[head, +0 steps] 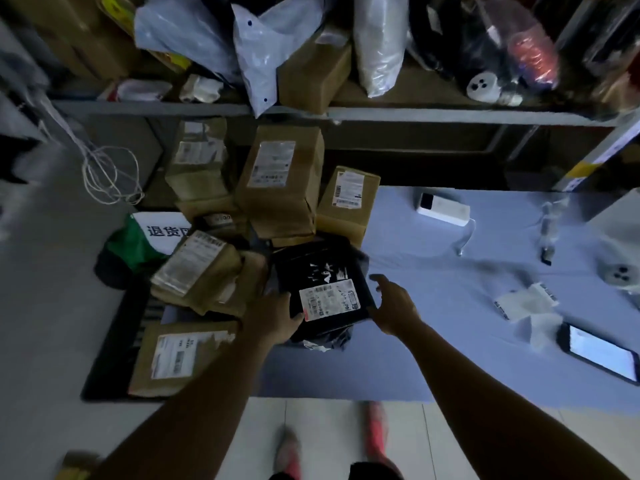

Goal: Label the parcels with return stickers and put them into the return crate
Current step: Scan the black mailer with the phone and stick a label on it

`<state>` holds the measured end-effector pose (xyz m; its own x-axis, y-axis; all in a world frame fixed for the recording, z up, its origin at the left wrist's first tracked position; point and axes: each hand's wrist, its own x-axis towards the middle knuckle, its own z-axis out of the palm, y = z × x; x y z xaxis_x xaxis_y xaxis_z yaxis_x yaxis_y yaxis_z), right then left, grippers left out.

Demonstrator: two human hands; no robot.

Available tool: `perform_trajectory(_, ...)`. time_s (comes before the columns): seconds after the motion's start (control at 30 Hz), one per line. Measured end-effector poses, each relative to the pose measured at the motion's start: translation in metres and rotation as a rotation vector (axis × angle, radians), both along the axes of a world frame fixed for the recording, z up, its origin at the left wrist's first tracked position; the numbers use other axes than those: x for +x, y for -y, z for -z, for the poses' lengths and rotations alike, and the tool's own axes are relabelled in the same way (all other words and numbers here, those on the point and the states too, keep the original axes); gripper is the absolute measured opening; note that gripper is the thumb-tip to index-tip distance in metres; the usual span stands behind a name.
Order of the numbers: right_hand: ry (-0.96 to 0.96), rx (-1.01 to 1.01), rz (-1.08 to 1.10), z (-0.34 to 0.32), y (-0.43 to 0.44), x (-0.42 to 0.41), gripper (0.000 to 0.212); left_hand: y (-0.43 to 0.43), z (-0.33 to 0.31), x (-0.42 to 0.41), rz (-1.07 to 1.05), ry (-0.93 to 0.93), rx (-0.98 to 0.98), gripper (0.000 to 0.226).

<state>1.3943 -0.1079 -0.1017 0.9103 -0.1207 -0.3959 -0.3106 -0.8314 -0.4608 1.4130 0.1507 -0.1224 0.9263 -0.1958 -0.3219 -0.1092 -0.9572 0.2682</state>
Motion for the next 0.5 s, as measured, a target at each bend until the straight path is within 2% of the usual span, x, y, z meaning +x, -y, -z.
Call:
perform_trajectory(0.1,-0.052,0.134,0.016,0.023,0.005,0.037,0.075,0.014,0.015,-0.001,-0.187,0.008,-0.149,0.064)
perform_trajectory(0.23,-0.063,0.258,-0.022,0.042,0.008,0.060,0.068,0.037,0.020,-0.004,-0.513,-0.056,-0.362,0.069)
perform_trajectory(0.37,-0.040,0.280,-0.111,0.047,0.019,0.071,0.056,0.055,0.023,-0.003,-0.824,-0.275,-0.493,0.056)
perform_trajectory(0.43,-0.038,0.310,-0.146,0.045,0.024,0.070,0.054,0.065,0.026,-0.004,-0.971,-0.374,-0.627,0.060)
perform_trajectory(0.5,-0.043,0.349,-0.163,0.044,0.030,0.066,0.057,0.064,0.057,-0.005,-1.060,-0.370,-0.668,0.073)
